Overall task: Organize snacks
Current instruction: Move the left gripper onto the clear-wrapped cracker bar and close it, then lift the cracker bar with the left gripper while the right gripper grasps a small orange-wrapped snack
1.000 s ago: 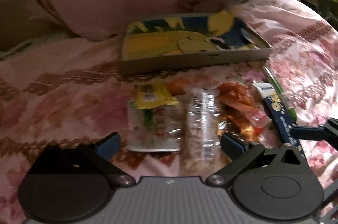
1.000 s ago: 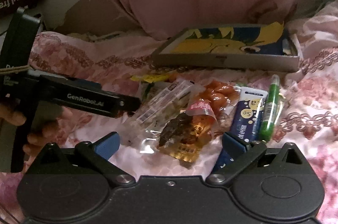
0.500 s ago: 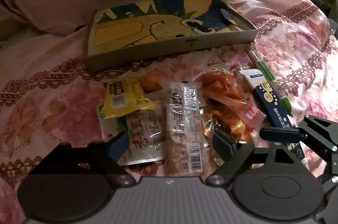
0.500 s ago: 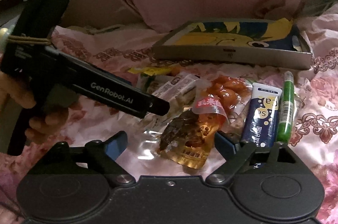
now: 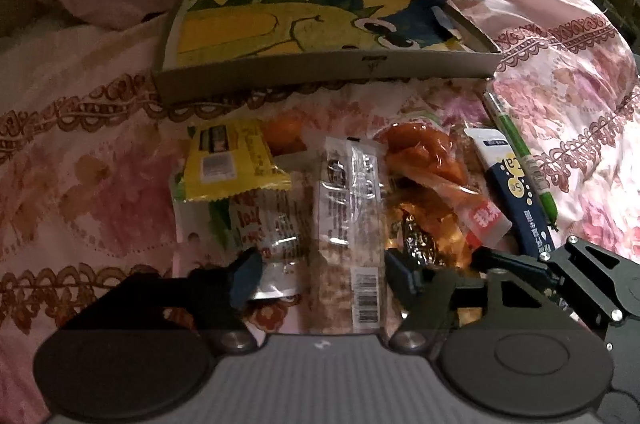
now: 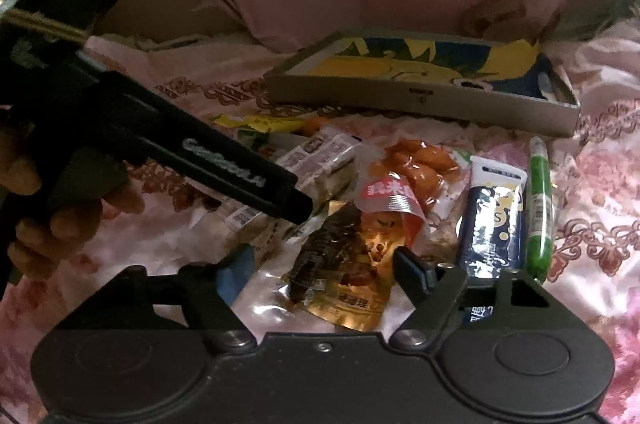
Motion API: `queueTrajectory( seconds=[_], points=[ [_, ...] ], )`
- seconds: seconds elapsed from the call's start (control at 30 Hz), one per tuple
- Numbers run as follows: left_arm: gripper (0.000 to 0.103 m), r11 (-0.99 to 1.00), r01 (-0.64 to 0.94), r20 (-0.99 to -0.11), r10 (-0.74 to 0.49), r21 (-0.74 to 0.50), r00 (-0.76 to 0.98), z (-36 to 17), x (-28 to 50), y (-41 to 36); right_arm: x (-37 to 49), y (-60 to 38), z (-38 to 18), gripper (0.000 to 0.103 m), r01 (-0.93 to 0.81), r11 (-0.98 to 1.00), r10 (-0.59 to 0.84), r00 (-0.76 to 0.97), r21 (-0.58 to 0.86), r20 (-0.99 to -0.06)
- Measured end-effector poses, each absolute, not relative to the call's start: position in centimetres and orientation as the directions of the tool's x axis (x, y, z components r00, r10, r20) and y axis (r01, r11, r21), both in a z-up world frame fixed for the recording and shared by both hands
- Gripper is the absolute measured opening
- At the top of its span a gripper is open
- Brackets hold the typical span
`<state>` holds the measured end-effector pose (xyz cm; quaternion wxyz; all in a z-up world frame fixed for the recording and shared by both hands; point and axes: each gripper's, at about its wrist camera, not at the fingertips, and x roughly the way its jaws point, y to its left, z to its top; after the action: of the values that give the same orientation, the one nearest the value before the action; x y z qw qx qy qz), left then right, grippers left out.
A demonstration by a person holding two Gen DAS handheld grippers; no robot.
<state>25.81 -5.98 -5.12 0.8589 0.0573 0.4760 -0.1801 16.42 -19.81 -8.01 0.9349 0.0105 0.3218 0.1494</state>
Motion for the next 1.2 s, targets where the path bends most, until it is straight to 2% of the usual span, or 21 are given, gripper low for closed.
queueTrajectory(
  seconds=[0.03, 0.1, 0.17, 0.57, 0.97, 1.0, 1.03, 1.13, 1.2],
  points=[
    [0.063, 0.926, 0.37, -0.839, -0.259, -0.075, 0.479, -5.1, 25.7, -6.0, 16.3, -19.6, -8.0, 0.069, -0.279, 0.955, 0.283, 0.75, 0.102, -0.598],
    [0.048, 0.92, 0.379, -0.839, -0.28, -0.096, 0.466, -5.1, 25.5, -6.1, 16.0, -19.2, -8.1, 0.063, -0.294, 0.953, 0.278, 0.748, 0.074, -0.602],
    [0.041, 0.916, 0.386, -0.841, -0.29, -0.106, 0.457, -5.1, 25.4, -6.3, 16.0, -19.0, -8.2, 0.059, -0.299, 0.951, 0.278, 0.739, 0.071, -0.613],
    [0.04, 0.939, 0.324, -0.854, -0.261, -0.116, 0.45, -4.6, 24.6, -5.6, 16.5, -20.2, -8.2, 0.049, -0.26, 0.956, 0.288, 0.734, 0.138, -0.615],
    [0.04, 0.949, 0.274, -0.839, -0.275, -0.158, 0.469, -3.9, 23.2, -4.1, 15.7, -19.3, -8.0, 0.047, -0.297, 0.954, 0.267, 0.759, 0.049, -0.594],
    [0.04, 0.949, 0.27, -0.838, -0.278, -0.164, 0.469, -3.9, 23.1, -4.0, 15.6, -19.2, -8.0, 0.034, -0.307, 0.951, 0.271, 0.76, 0.042, -0.59],
    [0.04, 0.949, 0.267, -0.838, -0.281, -0.169, 0.468, -3.9, 23.1, -3.8, 15.5, -19.1, -8.0, 0.033, -0.316, 0.948, 0.272, 0.757, 0.031, -0.594],
    [0.04, 0.954, 0.251, -0.845, -0.267, -0.164, 0.463, -4.2, 23.1, -3.5, 15.4, -18.9, -8.2, 0.034, -0.317, 0.948, 0.263, 0.752, 0.017, -0.604],
    [0.039, 0.954, 0.248, -0.845, -0.267, -0.166, 0.463, -4.4, 23.1, -3.4, 15.7, -18.9, -8.5, 0.04, -0.314, 0.949, 0.259, 0.74, 0.021, -0.621]
  ],
)
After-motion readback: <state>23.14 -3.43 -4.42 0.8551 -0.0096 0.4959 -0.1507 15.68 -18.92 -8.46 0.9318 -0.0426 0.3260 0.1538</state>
